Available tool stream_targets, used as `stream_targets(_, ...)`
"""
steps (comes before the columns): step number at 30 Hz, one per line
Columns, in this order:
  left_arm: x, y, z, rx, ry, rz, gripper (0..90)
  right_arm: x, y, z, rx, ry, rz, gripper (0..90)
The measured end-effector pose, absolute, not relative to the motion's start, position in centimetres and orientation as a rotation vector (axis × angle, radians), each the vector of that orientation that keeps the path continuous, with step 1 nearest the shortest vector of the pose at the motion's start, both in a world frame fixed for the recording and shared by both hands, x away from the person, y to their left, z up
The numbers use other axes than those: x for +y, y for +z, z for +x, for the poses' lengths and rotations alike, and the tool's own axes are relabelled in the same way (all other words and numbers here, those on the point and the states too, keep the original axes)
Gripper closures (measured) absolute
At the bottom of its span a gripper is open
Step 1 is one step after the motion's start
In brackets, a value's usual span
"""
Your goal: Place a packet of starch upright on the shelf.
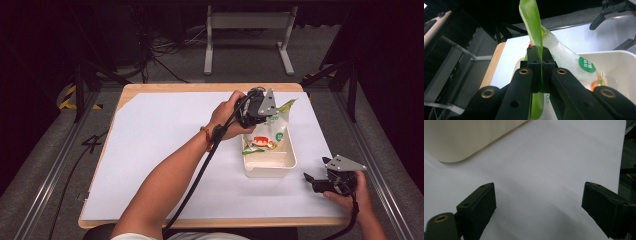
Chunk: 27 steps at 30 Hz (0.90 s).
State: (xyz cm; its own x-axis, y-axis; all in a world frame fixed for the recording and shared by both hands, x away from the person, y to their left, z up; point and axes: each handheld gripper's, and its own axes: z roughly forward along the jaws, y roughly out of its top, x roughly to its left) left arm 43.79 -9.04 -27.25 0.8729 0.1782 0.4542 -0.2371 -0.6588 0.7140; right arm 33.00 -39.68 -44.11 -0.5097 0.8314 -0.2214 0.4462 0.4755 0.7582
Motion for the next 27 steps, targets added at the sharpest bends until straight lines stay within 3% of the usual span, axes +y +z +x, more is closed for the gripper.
stream_targets(27, -10.4, -27.8, 45.3, -0.08, 0.595, 2.212, 89.3, -39.8, -44.1, 33.0, 2.142, 0.869, 1.056, 11.9)
